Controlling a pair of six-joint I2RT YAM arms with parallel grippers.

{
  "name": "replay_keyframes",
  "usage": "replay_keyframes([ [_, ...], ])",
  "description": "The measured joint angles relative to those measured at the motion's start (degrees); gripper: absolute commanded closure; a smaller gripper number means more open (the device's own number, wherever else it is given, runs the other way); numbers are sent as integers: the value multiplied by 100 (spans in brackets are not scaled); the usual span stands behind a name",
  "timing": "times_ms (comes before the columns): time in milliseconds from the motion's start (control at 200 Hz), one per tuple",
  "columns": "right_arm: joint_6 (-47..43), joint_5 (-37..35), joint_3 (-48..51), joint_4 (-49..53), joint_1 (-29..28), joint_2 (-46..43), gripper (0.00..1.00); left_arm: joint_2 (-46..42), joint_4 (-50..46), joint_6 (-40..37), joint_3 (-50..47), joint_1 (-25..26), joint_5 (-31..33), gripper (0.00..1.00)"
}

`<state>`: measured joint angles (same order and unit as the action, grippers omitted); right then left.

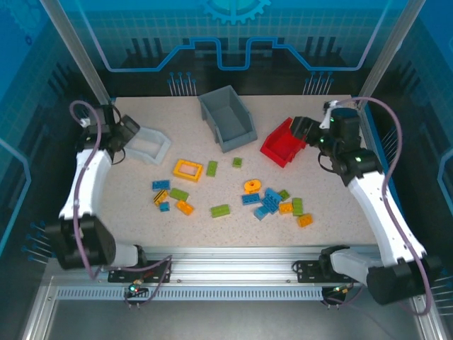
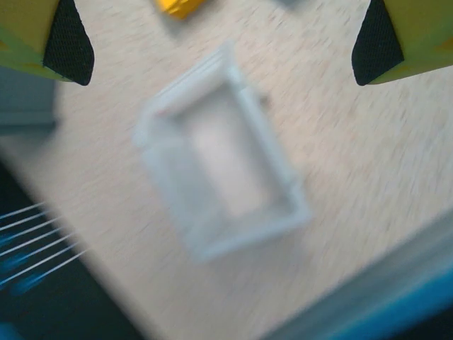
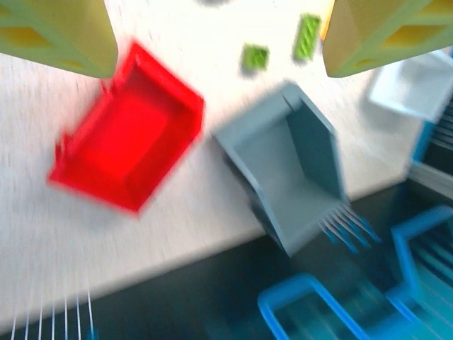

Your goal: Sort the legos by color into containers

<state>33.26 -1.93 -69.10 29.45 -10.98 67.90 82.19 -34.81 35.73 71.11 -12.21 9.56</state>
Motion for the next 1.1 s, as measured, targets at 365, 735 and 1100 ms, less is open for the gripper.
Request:
replay_keyframes([
  [365, 297, 286, -258, 846, 15, 1486, 27, 2175, -588, -7, 925, -87, -387, 24],
  [735, 275, 247, -258, 841, 190, 1928, 29, 3001, -426, -328, 1180, -63, -407, 57],
  [1100, 157, 70, -509, 728, 509, 3104, 35, 3222, -90, -1093, 1587, 393, -470, 86],
])
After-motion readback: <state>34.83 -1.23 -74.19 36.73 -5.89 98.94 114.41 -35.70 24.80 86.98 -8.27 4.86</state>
